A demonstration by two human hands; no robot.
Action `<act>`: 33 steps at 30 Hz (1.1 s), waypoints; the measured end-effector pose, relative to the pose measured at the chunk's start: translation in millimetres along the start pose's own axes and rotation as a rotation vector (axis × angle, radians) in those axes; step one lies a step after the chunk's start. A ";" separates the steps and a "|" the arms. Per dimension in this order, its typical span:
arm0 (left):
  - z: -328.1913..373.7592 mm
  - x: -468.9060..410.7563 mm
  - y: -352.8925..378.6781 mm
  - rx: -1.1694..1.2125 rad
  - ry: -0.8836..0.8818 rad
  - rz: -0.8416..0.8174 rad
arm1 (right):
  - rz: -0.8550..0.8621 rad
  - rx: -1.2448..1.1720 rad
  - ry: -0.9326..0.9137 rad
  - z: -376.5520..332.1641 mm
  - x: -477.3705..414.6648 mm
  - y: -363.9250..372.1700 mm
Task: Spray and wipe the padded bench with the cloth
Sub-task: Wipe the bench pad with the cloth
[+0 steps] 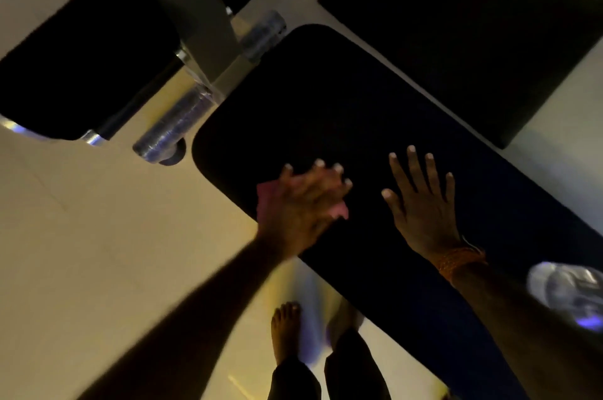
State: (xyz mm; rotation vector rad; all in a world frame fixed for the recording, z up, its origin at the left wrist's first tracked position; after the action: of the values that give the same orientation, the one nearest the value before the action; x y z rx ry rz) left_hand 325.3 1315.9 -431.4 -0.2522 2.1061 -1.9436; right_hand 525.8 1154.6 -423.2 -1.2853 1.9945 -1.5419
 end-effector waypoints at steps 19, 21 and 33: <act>108.5 -15.7 -15.3 -0.015 0.218 -0.109 | 0.222 -0.188 0.359 52.3 76.9 9.9; 90.8 -34.5 -9.0 -0.069 0.234 -0.101 | 0.227 -0.173 0.349 56.4 74.6 8.3; 58.0 -145.2 4.6 -0.081 0.094 -0.134 | 0.301 -0.266 0.499 96.0 66.7 -8.2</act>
State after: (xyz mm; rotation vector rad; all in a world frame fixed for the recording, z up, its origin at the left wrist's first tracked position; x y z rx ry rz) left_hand 481.4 1305.2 -429.1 -0.3324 2.2853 -1.9824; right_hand 560.1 1043.0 -433.8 -0.6646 2.6298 -1.5952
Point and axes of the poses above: each hand's wrist, its own x-axis away from the middle knuckle, its own y-axis out of the palm, z = x × y, the point moved 2 cm from there along -x, towards the middle knuckle, and after that the axes turned 11 degrees about -x, right-handed, at the moved point
